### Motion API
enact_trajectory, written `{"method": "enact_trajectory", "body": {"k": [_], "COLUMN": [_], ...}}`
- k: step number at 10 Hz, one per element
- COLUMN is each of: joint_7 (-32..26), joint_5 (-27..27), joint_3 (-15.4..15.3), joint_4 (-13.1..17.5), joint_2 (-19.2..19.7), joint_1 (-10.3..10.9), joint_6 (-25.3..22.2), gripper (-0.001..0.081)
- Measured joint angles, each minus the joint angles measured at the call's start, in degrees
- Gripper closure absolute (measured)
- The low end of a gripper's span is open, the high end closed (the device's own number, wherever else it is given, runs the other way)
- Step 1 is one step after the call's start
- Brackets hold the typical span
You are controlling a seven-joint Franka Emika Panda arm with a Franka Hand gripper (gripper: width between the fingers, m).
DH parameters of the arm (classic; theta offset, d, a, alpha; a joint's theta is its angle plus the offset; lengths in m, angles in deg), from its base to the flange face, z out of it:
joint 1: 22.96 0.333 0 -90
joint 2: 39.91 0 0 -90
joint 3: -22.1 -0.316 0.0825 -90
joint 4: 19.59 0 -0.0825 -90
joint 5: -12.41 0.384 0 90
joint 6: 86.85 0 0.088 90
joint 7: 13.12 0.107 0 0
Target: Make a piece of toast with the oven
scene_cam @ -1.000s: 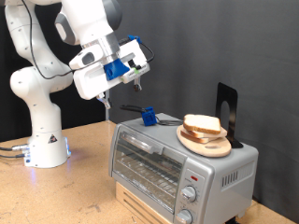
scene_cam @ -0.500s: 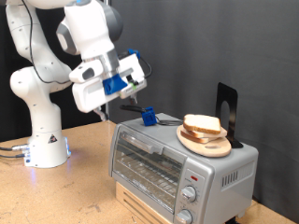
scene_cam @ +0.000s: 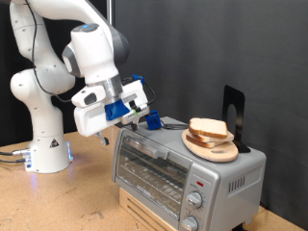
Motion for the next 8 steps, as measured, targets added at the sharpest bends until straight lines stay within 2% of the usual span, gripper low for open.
{"method": "enact_trajectory", "body": {"k": [3, 5, 8], "joint_7": [-0.1, 0.4, 1.1], "joint_5": [-0.8, -4.4, -9.5], "joint_3": [0.3, 0.7, 1.5], "joint_4": [-0.9, -1.0, -1.1], "joint_2": [1.0, 1.3, 4.0], "joint_1": [-1.0, -3.9, -8.8], "joint_6": [2.8, 2.9, 4.2], "gripper": [-0.0002, -0.0002, -0.0002]}}
